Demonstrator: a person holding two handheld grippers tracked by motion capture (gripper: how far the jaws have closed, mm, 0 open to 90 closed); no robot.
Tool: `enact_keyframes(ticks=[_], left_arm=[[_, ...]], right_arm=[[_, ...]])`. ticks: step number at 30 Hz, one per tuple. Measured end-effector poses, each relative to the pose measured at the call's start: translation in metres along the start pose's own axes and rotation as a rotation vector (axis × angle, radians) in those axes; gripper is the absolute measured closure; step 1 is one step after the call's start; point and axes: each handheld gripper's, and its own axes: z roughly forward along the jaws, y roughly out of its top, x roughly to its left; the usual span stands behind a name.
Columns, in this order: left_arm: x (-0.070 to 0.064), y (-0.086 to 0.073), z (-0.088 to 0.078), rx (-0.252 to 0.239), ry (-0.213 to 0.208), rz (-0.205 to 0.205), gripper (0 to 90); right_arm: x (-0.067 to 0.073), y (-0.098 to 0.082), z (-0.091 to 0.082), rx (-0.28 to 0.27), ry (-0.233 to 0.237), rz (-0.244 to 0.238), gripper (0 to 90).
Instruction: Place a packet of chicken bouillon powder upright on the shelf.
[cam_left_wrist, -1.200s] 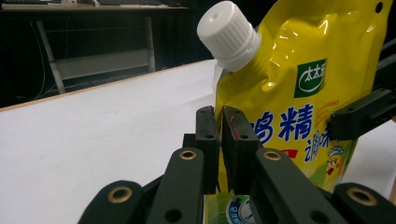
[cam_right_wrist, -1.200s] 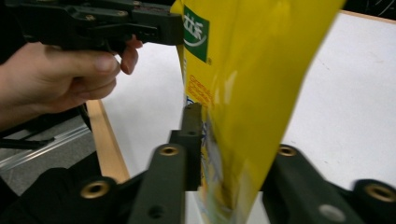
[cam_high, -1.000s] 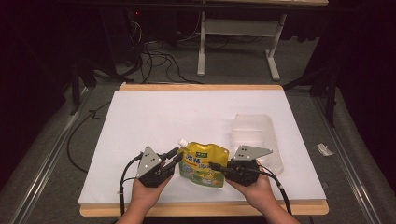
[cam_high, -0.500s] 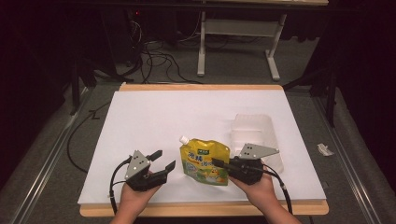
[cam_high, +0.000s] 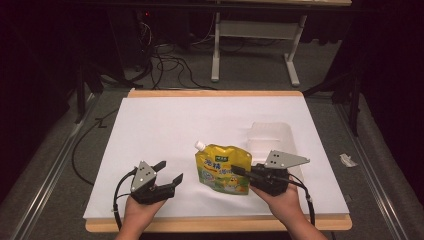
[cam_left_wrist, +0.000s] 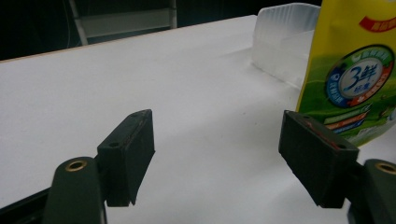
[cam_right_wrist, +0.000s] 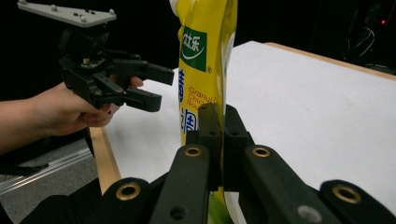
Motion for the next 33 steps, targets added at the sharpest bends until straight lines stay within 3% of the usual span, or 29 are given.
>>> enact_keyframes(ticks=[23, 33], left_arm=[[0.000, 0.000, 0.004, 0.008, 0.000, -0.001, 27.0], [-0.001, 0.000, 0.006, 0.018, -0.003, 0.007, 27.2]], right_arm=[[0.004, 0.021, -0.028, -0.086, 0.007, -0.047, 90.0], [0.000, 0.025, -0.037, -0.110, -0.002, -0.043, 90.0]])
